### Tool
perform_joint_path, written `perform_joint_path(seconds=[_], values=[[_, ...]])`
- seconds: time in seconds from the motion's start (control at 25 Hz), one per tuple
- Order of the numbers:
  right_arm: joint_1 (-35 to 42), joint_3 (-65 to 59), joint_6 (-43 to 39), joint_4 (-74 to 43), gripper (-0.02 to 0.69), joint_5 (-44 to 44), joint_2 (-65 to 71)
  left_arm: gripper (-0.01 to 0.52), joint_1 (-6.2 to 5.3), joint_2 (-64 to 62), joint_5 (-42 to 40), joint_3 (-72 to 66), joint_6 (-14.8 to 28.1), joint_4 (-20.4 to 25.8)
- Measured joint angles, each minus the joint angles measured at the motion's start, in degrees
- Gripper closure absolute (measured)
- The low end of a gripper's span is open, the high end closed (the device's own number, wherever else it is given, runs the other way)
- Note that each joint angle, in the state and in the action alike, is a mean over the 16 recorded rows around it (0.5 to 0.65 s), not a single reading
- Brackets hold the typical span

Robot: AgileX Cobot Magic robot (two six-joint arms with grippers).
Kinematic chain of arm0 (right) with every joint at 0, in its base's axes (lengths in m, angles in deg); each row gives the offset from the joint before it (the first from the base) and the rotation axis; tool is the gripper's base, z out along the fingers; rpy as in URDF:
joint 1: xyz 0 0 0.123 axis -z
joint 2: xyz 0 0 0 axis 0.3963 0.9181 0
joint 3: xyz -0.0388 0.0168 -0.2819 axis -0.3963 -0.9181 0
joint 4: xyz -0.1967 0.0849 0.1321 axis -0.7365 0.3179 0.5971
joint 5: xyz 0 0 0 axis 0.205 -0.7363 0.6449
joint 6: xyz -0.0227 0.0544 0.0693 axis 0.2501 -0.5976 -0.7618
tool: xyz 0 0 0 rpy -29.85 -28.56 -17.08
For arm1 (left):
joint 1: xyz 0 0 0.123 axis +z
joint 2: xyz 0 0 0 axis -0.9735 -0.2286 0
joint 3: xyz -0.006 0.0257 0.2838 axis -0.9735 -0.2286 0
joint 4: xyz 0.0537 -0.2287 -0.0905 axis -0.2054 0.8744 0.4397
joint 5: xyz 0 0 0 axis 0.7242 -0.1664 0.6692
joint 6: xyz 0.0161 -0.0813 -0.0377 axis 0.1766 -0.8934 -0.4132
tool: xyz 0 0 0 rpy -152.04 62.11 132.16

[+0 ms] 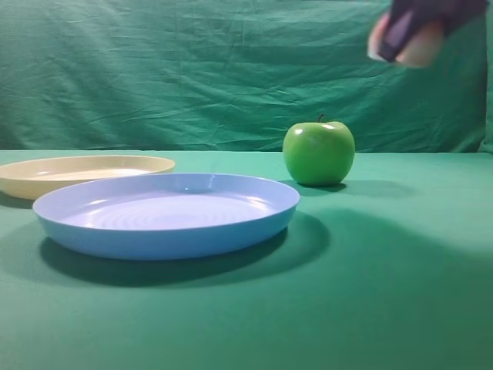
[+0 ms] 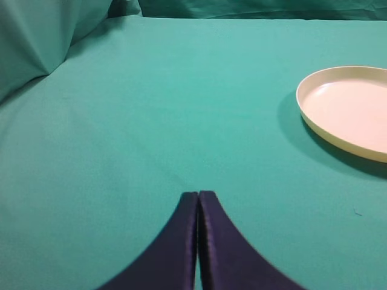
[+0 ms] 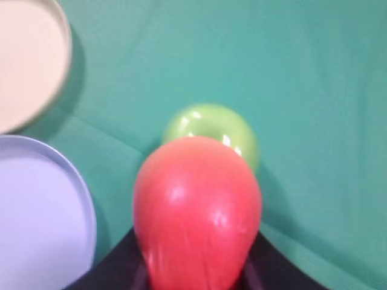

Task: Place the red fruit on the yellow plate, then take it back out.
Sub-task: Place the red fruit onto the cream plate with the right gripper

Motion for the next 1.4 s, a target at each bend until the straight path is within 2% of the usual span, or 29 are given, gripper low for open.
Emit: perform_joint_path(seconds=[0.36,0.64,0.76,0.92,1.2,1.32,1.4], values=[[-9.8,20.1,1.6,0.4,0.468,-0.2,18.5,0.514,0.00,0.0,0.0,0.0,0.0,0.0],[-13.5,28.2,3.7,1.3,0.455,2.3,29.0,0.514,0.00,0.0,0.0,0.0,0.0,0.0],[-14.3,29.5,4.6,1.8,0.403,3.6,31.6,0.514,0.00,0.0,0.0,0.0,0.0,0.0],[-14.9,29.9,5.4,2.4,0.293,4.2,33.4,0.514,0.00,0.0,0.0,0.0,0.0,0.0],[-14.3,30.0,4.0,2.5,0.117,-0.4,32.3,0.514,0.00,0.0,0.0,0.0,0.0,0.0],[-13.7,30.0,1.9,1.5,0.108,-4.0,29.9,0.514,0.00,0.0,0.0,0.0,0.0,0.0],[-13.2,30.0,0.2,0.4,0.149,-7.1,27.7,0.514,0.00,0.0,0.0,0.0,0.0,0.0]])
